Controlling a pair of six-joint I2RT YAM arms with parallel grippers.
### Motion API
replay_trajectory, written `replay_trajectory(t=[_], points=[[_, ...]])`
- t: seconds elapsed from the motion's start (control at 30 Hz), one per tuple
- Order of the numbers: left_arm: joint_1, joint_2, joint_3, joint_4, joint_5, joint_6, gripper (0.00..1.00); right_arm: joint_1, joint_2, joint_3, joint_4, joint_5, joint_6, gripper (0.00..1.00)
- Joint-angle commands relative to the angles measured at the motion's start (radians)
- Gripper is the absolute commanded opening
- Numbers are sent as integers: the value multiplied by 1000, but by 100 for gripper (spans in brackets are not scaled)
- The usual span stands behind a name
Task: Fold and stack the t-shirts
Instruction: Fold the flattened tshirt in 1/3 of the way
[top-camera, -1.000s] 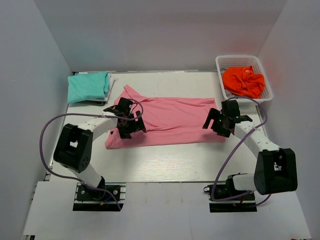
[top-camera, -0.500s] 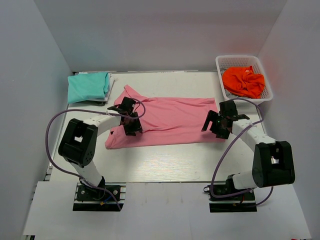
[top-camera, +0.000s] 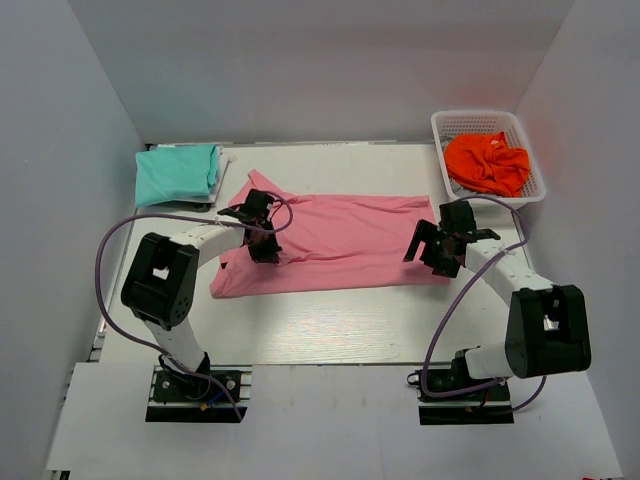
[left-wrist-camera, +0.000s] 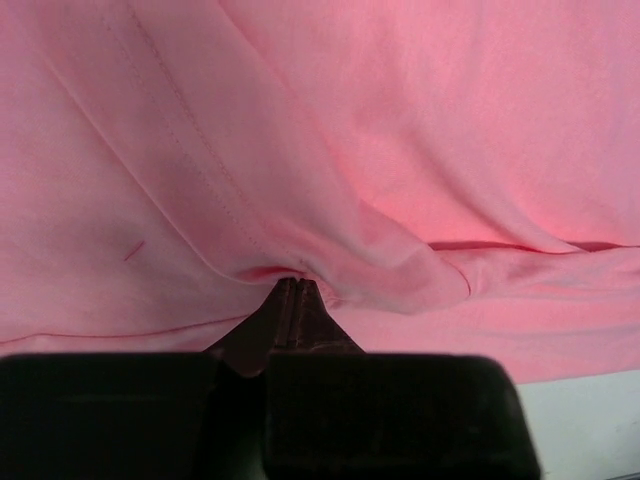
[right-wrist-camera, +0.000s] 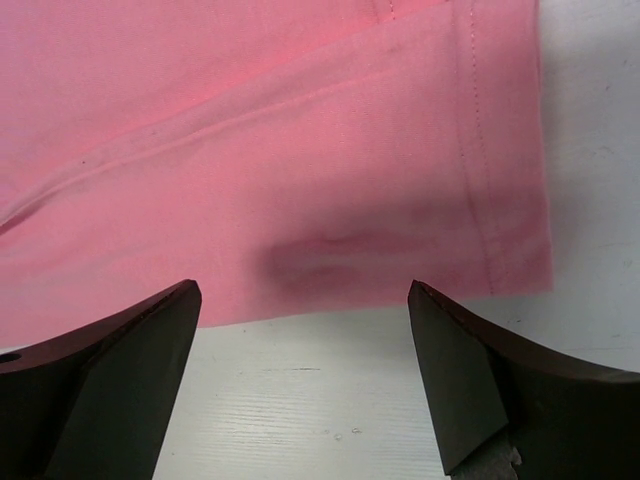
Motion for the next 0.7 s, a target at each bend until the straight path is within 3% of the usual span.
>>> replay_trajectory(t=[0.0, 0.2, 0.47, 0.67], points=[[-5, -32, 38, 46, -27, 42, 0, -1, -30, 25, -12, 13, -8, 90], [-5, -32, 119, 73, -65, 116, 0, -3, -39, 22, -8, 16, -15, 90], [-5, 129, 319, 77, -33, 278, 0, -1, -24, 18, 12, 13, -24, 90], [-5, 243, 432, 76, 86, 472, 0, -3, -6, 16, 20, 4, -38, 90]])
